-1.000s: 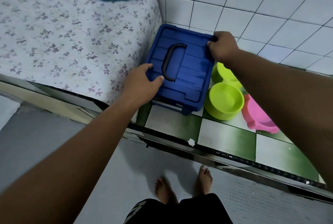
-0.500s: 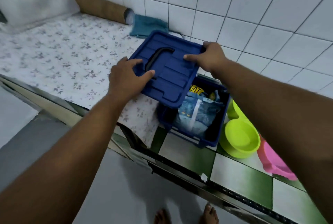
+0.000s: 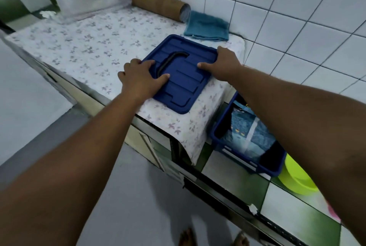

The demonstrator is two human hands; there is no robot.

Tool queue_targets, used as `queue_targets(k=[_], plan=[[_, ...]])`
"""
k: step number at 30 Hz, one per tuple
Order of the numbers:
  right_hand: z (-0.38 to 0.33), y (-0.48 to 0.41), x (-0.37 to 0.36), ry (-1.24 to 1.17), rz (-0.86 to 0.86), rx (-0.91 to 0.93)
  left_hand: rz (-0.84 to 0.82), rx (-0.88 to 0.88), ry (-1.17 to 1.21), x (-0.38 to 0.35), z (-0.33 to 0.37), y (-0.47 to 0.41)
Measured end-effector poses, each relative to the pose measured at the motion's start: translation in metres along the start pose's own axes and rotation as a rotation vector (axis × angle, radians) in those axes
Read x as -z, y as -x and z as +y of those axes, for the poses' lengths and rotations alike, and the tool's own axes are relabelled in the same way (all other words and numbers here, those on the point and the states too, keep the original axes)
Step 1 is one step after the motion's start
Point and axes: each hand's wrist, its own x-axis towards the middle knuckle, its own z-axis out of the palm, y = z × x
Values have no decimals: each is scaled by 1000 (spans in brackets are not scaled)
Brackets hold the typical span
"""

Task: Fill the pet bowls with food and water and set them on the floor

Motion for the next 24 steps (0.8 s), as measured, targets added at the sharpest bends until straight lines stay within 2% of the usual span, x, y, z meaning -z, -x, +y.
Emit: queue_targets(k=[9, 13, 16, 20, 24], plan=[[1, 7, 5, 337, -106, 85, -2, -15, -141, -3, 2, 4], [21, 23, 33, 248, -40, 73, 177, -72, -43, 3, 17, 13], [54, 47, 52, 154, 70, 35, 235, -228, 99, -5, 54, 30], [113, 93, 64, 126, 151, -46, 68, -554, 140, -44, 125, 64], [152, 132, 64, 198, 87, -148, -209, -679, 10, -96, 176, 84]])
